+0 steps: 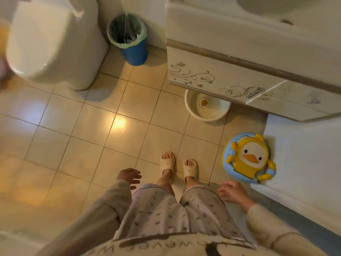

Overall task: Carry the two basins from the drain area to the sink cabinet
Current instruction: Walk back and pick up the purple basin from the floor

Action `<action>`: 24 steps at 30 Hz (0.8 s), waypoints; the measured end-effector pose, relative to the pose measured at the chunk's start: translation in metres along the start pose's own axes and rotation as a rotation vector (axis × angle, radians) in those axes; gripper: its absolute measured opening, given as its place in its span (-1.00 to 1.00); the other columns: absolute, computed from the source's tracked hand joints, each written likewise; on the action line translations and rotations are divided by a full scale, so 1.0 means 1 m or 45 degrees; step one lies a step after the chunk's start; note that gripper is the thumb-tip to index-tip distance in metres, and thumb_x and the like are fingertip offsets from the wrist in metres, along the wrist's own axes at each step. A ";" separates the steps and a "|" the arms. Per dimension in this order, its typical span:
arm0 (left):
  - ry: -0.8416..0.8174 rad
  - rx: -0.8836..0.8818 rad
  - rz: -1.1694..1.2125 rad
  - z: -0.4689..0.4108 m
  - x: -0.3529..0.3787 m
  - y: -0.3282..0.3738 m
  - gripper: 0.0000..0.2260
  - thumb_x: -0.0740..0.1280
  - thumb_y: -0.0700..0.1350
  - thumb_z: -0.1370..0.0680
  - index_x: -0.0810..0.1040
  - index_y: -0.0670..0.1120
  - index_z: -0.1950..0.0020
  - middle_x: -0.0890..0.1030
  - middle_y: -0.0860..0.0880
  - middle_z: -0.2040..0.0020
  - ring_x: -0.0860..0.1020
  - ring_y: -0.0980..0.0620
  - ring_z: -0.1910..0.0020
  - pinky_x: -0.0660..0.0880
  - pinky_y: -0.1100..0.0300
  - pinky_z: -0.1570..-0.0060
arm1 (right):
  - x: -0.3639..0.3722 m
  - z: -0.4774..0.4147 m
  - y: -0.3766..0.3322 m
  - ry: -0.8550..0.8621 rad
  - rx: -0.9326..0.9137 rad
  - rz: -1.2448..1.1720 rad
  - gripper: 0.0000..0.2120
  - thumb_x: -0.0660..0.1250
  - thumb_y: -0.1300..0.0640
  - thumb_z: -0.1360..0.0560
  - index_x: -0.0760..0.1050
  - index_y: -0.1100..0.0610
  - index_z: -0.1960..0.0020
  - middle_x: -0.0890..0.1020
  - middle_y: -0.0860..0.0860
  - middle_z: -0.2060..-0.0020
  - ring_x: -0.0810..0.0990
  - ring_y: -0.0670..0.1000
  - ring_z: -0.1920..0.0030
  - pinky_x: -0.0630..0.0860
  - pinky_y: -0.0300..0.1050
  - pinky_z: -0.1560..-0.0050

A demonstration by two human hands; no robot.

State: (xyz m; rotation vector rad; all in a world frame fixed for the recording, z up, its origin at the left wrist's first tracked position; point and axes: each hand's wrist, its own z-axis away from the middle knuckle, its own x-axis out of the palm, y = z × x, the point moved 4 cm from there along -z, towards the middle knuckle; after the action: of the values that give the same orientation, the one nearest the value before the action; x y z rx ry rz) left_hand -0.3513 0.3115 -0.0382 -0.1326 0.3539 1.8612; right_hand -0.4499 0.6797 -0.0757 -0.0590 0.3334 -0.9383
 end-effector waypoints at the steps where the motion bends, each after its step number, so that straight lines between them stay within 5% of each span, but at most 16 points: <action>1: 0.004 0.054 0.060 0.004 -0.001 0.007 -0.90 0.21 -0.23 -0.56 0.50 -0.22 0.01 0.57 -0.15 0.17 0.52 -0.11 0.20 0.41 0.19 0.24 | -0.008 0.000 -0.004 -0.021 -0.002 0.039 -0.88 0.18 0.26 -0.57 0.48 0.22 -0.04 0.60 0.13 0.21 0.58 0.06 0.27 0.51 -0.15 0.36; 8: 0.092 0.225 0.374 0.030 0.007 -0.012 -0.89 0.22 -0.24 -0.56 0.53 -0.16 0.11 0.56 -0.07 0.25 0.52 0.00 0.29 0.44 0.19 0.26 | -0.063 -0.002 -0.042 -0.031 -0.105 0.285 -0.91 0.25 0.29 -0.54 0.49 0.27 -0.02 0.57 0.18 0.30 0.51 0.10 0.37 0.38 -0.15 0.39; 14: 0.199 -0.104 0.702 0.037 0.037 -0.135 -0.92 0.22 -0.27 -0.54 0.49 -0.23 0.06 0.55 -0.13 0.27 0.46 -0.06 0.37 0.36 0.20 0.33 | -0.021 -0.001 -0.098 -0.129 -0.239 0.695 -0.85 0.19 0.29 -0.53 0.47 0.20 0.19 0.52 0.10 0.36 0.48 -0.01 0.44 0.36 -0.26 0.44; 24: 0.312 -0.447 1.410 0.043 0.080 -0.282 -0.87 0.24 -0.21 -0.55 0.48 -0.15 0.19 0.55 -0.11 0.26 0.49 -0.05 0.33 0.40 0.17 0.34 | 0.123 0.041 -0.197 -0.394 -0.604 1.100 -0.85 0.20 0.30 -0.53 0.50 0.20 -0.05 0.61 0.08 0.21 0.58 0.00 0.27 0.54 -0.17 0.27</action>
State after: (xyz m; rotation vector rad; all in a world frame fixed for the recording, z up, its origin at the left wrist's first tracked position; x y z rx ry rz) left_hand -0.1066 0.4759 -0.0685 -0.4786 0.2780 3.0119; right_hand -0.5244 0.4609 -0.0299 -0.4533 0.2485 0.0241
